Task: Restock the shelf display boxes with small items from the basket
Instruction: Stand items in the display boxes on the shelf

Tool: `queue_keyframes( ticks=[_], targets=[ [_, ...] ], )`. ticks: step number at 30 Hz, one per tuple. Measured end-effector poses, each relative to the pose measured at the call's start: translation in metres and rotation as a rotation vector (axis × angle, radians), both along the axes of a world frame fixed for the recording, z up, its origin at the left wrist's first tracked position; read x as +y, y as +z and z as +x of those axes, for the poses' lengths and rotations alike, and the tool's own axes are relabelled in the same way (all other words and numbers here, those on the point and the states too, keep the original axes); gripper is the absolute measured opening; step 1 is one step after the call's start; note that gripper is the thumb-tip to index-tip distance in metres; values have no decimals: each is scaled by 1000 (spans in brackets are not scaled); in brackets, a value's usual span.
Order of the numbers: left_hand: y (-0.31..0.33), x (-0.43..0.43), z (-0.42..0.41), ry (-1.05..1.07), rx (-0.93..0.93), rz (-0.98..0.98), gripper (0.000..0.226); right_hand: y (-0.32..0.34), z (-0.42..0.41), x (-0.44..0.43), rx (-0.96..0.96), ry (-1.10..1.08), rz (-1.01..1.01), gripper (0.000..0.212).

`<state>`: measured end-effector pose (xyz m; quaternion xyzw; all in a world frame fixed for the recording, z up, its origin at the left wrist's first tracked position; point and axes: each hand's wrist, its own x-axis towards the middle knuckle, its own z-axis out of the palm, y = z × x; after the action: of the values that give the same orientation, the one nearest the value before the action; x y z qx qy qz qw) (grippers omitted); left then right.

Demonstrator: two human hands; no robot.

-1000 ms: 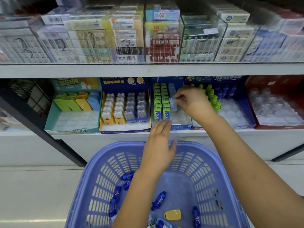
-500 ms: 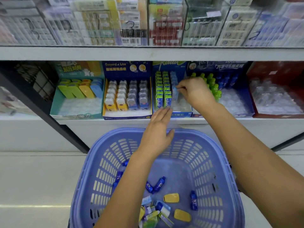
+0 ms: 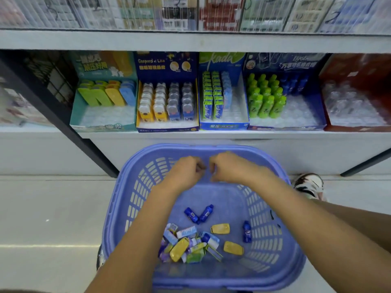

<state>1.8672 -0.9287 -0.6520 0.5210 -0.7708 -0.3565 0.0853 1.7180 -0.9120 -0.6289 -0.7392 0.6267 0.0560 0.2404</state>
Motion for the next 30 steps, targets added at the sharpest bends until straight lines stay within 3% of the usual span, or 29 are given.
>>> queue_keyframes(
  ticks=[3, 8, 14, 16, 18, 21, 25, 30],
  targets=[
    [-49, 22, 18, -169, -339, 240, 27, -65, 17, 26, 46, 107, 302, 37],
    [-103, 48, 38, -375, -591, 468, 12, -132, 26, 52, 85, 259, 477, 39],
    [-121, 56, 35, -357, -602, 464, 21, -156, 29, 58, 36, 268, 534, 33],
    [-124, 56, 35, -327, -601, 476, 15, -157, 37, 51, 49, 263, 544, 21],
    [-126, 51, 35, -273, -592, 491, 27, -158, 49, 43, 75, 253, 555, 12],
    [-119, 35, 42, -156, -581, 488, 38, -158, 69, 37, 59, 171, 524, 19],
    [-95, 6, 64, 55, -544, 454, 37, -156, 89, 33, -138, 38, 473, 30],
    [-64, -14, 84, 126, -438, 517, 15, -163, 116, 52, -256, 2, 528, 41]
  ],
)
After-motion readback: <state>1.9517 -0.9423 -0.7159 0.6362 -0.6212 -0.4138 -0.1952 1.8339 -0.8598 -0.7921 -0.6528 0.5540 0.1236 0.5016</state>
